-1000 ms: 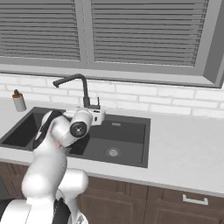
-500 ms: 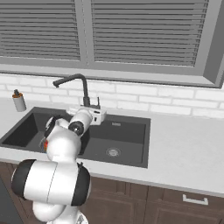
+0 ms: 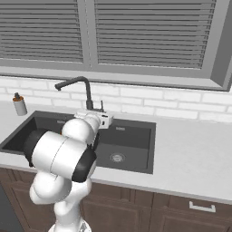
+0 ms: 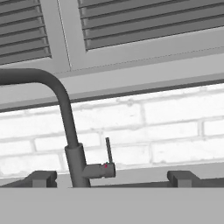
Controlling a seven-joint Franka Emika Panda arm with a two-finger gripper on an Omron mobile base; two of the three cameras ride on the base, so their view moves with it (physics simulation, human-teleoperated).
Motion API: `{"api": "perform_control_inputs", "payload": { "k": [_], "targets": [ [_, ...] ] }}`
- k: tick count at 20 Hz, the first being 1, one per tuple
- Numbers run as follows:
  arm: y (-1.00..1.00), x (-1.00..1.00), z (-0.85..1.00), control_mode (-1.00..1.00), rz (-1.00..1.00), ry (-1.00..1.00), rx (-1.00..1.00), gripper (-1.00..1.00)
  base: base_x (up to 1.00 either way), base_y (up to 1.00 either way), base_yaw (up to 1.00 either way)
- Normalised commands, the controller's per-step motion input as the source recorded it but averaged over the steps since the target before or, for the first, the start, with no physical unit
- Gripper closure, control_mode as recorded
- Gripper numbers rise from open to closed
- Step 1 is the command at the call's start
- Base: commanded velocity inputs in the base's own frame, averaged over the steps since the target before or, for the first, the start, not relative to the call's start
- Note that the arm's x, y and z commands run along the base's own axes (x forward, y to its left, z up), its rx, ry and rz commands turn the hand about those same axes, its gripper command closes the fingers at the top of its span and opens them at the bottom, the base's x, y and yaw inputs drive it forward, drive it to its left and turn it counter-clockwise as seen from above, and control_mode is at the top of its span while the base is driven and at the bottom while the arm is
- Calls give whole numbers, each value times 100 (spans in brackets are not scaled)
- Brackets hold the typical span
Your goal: Put the colander in the sink, put the tangerine, peach, apple in the colander, and turn on the sink faucet and pour water over the colander.
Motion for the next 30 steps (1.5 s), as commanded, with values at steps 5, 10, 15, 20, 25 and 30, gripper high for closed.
{"api": "perform_control_inputs", "payload": {
  "k": [5, 10, 15, 20, 25, 30],
  "targets": [
    [0, 36, 0, -100, 0, 0, 0, -100, 0, 0, 0],
    [0, 14, 0, -100, 0, 1, 0, -100, 0, 0, 0],
    [0, 11, -8, -100, 0, 0, 0, -100, 0, 0, 0],
    [1, 6, -13, -100, 0, 1, 0, -100, 0, 0, 0],
    [0, 4, -14, -100, 0, 2, 0, -100, 0, 0, 0],
    [0, 3, -19, -100, 0, 3, 0, -100, 0, 0, 0]
  ]
}}
